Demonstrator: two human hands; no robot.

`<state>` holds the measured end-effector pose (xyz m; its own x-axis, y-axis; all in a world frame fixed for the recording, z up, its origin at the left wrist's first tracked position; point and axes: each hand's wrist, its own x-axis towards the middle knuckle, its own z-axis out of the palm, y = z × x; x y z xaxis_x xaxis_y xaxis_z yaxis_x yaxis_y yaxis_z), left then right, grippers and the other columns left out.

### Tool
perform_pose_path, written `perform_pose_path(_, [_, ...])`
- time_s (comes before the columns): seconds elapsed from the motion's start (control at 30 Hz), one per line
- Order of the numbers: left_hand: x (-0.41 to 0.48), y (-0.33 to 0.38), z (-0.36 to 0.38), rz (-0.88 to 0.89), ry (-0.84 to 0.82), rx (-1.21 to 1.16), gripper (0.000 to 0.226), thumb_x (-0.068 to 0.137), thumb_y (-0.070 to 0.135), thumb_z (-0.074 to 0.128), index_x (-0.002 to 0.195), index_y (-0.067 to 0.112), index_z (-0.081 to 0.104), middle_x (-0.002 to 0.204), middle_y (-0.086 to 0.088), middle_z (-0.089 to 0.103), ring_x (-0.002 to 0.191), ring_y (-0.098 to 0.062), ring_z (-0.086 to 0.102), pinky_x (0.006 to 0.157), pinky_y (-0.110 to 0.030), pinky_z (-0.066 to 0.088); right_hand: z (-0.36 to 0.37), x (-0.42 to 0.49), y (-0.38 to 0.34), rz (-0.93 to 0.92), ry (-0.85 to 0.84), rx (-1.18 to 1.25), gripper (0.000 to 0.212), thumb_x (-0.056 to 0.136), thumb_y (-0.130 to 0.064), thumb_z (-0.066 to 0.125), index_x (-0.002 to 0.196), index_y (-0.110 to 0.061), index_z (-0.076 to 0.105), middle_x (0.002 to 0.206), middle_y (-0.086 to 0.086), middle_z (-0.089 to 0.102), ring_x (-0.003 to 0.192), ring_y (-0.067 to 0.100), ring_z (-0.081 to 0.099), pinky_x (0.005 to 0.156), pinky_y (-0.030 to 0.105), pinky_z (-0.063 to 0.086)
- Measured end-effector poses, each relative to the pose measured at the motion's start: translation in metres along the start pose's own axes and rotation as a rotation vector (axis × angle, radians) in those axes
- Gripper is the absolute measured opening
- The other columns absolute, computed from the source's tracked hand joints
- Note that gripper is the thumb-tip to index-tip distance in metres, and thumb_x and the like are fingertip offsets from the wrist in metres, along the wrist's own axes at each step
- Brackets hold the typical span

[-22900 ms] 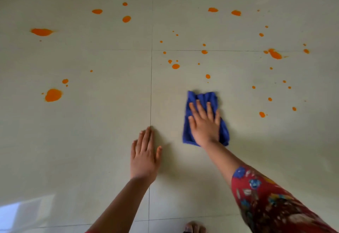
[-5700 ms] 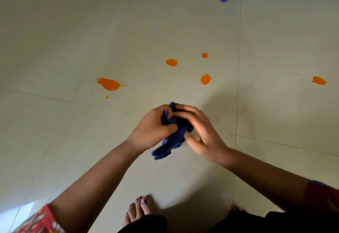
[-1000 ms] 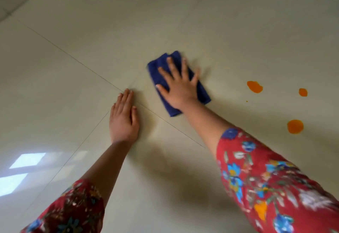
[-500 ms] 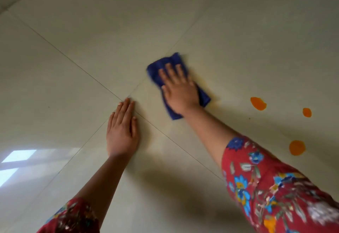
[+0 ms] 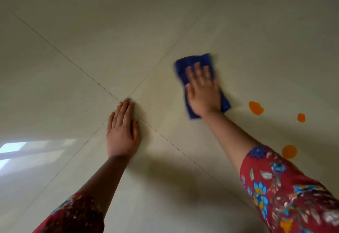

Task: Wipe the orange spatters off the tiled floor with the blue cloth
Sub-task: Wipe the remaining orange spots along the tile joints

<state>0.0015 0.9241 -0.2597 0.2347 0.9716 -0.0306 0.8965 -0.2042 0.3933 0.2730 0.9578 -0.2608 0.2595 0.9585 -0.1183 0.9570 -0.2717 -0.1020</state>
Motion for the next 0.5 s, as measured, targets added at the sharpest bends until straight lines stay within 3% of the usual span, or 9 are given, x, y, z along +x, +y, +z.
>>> perform_pose_path(0.07, [0.001,0.0,0.0,-0.006,-0.003,0.009,0.054,0.096,0.028,0.033,0.149,0.02,0.03,0.158,0.003,0.026,0.147,-0.011,0.016,0.12,-0.036,0.014,0.0,0.0,0.016,0.297,0.055,0.057,0.061,0.096,-0.043,0.012,0.155,-0.024,0.017,0.163,0.005,0.012,0.15,0.031,0.01,0.118,0.049,0.017])
perform_pose_path(0.1, [0.002,0.0,-0.001,-0.009,-0.005,0.008,0.054,0.096,0.028,0.033,0.149,0.02,0.03,0.158,0.003,0.026,0.147,-0.011,0.016,0.12,-0.036,0.014,0.002,-0.015,0.009,0.314,0.08,0.051,0.06,0.097,-0.042,0.016,0.154,-0.023,0.018,0.163,0.007,0.014,0.149,0.032,0.011,0.117,0.05,0.02])
perform_pose_path(0.13, [0.001,0.0,0.0,-0.013,-0.007,0.004,0.054,0.096,0.028,0.034,0.149,0.02,0.03,0.158,0.003,0.026,0.147,-0.011,0.016,0.12,-0.036,0.014,0.006,-0.038,-0.005,0.2,0.092,0.019,0.059,0.097,-0.04,0.02,0.154,-0.022,0.021,0.162,0.008,0.016,0.148,0.034,0.014,0.116,0.051,0.023])
perform_pose_path(0.23, [0.0,0.001,-0.001,-0.015,-0.018,-0.004,0.054,0.097,0.03,0.033,0.149,0.02,0.03,0.158,0.003,0.026,0.147,-0.011,0.016,0.12,-0.036,0.013,0.013,-0.095,-0.029,-0.455,-0.061,-0.046,0.056,0.098,-0.038,0.027,0.154,-0.026,0.022,0.162,0.001,0.016,0.149,0.027,0.014,0.115,0.046,0.023])
perform_pose_path(0.27, [0.0,0.0,-0.002,-0.01,-0.015,-0.007,0.054,0.097,0.03,0.033,0.149,0.02,0.03,0.158,0.003,0.025,0.147,-0.011,0.015,0.12,-0.035,0.013,0.009,-0.078,-0.023,-0.536,-0.074,-0.037,0.056,0.098,-0.038,0.027,0.153,-0.027,0.025,0.162,0.0,0.019,0.149,0.026,0.017,0.113,0.045,0.024])
perform_pose_path(0.33, [0.0,0.001,-0.002,-0.006,-0.011,-0.019,0.054,0.096,0.03,0.032,0.149,0.021,0.03,0.158,0.004,0.025,0.147,-0.01,0.015,0.12,-0.035,0.013,0.002,-0.02,-0.006,-0.335,-0.007,-0.017,0.056,0.097,-0.038,0.023,0.151,-0.026,0.029,0.161,0.002,0.024,0.148,0.028,0.021,0.112,0.047,0.028])
perform_pose_path(0.43, [-0.001,-0.001,-0.001,-0.014,0.003,-0.044,0.054,0.096,0.03,0.032,0.149,0.022,0.031,0.158,0.006,0.025,0.147,-0.007,0.013,0.12,-0.034,0.013,-0.01,0.055,0.005,0.088,-0.005,0.025,0.054,0.101,-0.038,0.019,0.155,-0.028,0.015,0.164,0.0,0.009,0.15,0.027,0.007,0.12,0.047,0.013])
perform_pose_path(0.5, [0.001,0.0,0.0,-0.008,0.013,-0.07,0.054,0.096,0.029,0.034,0.149,0.021,0.031,0.158,0.006,0.026,0.147,-0.008,0.015,0.12,-0.035,0.013,-0.009,0.068,-0.019,0.08,0.022,0.032,0.054,0.102,-0.037,0.024,0.155,-0.029,0.013,0.164,-0.001,0.006,0.151,0.027,0.003,0.121,0.047,0.009])
